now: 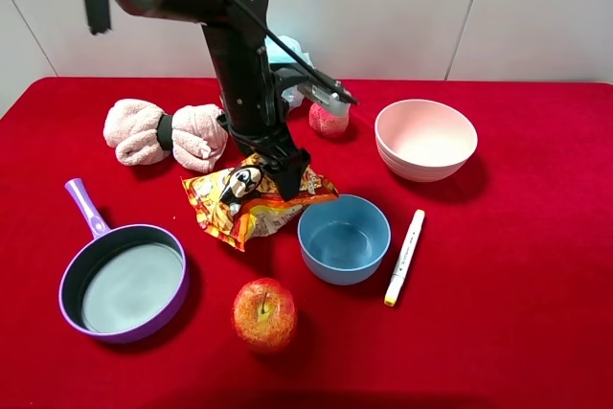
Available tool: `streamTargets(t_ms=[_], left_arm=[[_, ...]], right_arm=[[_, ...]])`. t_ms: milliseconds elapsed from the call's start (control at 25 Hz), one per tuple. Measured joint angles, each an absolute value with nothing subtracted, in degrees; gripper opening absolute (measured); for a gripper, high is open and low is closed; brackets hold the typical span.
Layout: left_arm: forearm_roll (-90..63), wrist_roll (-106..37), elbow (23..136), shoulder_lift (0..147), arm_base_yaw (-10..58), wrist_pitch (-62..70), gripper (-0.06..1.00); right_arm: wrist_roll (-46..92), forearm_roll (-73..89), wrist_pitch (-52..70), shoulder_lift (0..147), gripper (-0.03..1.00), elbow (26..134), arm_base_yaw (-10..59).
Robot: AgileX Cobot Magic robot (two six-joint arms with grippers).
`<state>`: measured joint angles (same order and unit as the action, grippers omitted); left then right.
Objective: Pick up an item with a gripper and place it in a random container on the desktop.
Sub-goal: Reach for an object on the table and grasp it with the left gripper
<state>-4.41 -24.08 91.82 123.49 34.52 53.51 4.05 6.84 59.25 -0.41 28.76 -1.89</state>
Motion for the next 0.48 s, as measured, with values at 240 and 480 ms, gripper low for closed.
streamTargets(t_ms=[240, 480], left_arm=[[-4.5, -24.2, 92.1, 125.4, 34.5, 53.6, 0.99], [-4.5, -24.2, 92.2, 126.7, 34.5, 53.6, 0.99]], right_arm=[[4.0, 6.8, 59.2, -0.4, 0.69, 28.8, -1.9], [4.0, 6.8, 59.2, -0.4, 0.69, 28.8, -1.9]])
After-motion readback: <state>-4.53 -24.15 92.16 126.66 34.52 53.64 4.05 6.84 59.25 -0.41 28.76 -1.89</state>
